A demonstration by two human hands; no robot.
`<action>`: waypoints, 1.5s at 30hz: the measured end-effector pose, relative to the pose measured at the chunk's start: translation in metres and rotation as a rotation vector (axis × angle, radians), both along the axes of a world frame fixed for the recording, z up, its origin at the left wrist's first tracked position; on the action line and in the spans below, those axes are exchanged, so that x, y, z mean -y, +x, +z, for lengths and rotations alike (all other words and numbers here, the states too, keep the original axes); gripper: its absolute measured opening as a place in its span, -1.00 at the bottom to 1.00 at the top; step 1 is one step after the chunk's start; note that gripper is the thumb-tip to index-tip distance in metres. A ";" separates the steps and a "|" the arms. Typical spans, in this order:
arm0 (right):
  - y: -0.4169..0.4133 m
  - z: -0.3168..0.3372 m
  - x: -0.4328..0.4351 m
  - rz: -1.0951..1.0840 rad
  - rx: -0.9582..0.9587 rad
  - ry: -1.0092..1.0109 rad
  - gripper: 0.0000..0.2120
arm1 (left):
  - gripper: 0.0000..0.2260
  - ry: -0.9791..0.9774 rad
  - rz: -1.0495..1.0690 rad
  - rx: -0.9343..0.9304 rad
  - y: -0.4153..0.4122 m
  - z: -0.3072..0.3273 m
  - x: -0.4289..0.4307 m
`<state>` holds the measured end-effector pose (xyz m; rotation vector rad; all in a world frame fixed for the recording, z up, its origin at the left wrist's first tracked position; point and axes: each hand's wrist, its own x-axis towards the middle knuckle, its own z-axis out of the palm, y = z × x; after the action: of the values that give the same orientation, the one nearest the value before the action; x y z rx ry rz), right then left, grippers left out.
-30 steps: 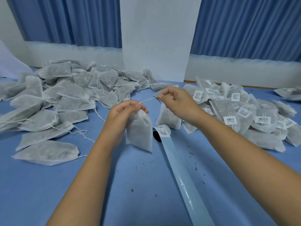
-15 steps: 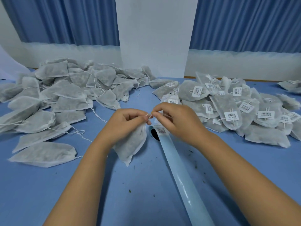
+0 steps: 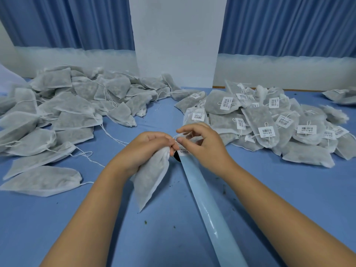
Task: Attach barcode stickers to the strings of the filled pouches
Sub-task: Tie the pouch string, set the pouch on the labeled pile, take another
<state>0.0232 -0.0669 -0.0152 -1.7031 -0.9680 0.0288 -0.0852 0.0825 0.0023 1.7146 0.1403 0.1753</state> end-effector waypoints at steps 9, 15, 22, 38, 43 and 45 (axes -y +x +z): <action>-0.012 0.008 0.003 -0.240 0.037 -0.048 -0.72 | -0.67 -0.090 0.109 0.077 0.001 0.002 0.002; -0.018 0.012 0.001 -0.054 -0.083 -0.082 -0.85 | -0.67 -0.061 0.103 0.079 0.003 0.000 0.002; -0.017 0.009 0.003 0.055 -0.252 -0.075 -0.92 | -0.81 -0.040 0.098 0.033 0.003 0.000 0.003; -0.009 0.004 0.002 0.092 -0.152 -0.006 -0.81 | -0.83 0.129 0.206 -0.047 0.007 -0.006 0.001; -0.008 0.002 0.003 0.066 0.103 -0.135 -0.80 | -0.88 0.209 0.196 -0.107 0.004 -0.004 0.002; -0.007 0.002 0.003 0.038 0.160 -0.174 -0.85 | -0.83 0.228 0.187 -0.116 0.004 -0.003 0.002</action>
<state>0.0165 -0.0697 -0.0132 -1.8681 -1.1446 0.0023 -0.0811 0.0802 -0.0008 1.9388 0.3795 0.2380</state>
